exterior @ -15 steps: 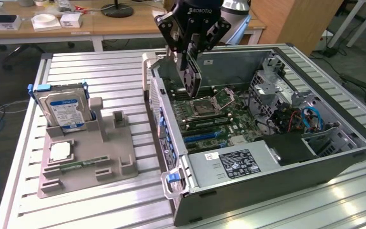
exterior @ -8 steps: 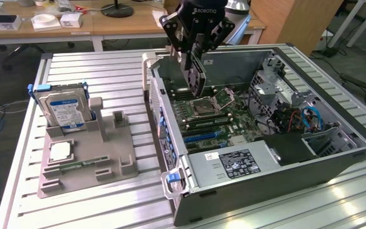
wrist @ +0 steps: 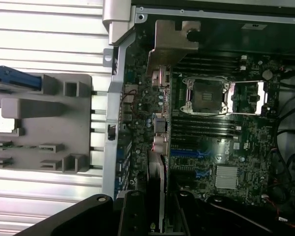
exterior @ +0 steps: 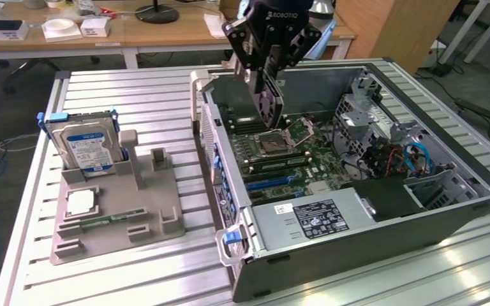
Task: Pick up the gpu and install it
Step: 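Insert the gpu into the slot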
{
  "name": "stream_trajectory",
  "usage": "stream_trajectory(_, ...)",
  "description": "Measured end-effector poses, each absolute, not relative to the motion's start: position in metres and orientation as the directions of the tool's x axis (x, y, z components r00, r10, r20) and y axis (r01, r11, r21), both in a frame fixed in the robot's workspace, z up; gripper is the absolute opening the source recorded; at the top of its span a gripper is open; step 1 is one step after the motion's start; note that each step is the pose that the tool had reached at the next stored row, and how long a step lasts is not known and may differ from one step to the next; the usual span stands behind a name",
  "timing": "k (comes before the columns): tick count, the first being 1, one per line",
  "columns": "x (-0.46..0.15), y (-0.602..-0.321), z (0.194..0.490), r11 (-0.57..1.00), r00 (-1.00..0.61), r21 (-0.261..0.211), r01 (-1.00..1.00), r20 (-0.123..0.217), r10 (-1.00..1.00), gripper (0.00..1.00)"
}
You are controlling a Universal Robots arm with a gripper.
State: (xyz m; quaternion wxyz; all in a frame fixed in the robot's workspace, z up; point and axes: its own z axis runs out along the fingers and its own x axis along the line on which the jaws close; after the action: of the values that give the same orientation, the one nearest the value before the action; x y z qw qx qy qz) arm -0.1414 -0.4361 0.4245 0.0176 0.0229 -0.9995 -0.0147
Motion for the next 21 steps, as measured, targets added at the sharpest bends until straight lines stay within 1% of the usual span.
stream_trajectory(21, -0.067, -0.436, 0.411, 0.998, -0.998, 0.033, -0.047, 0.034, -0.048, 0.27)
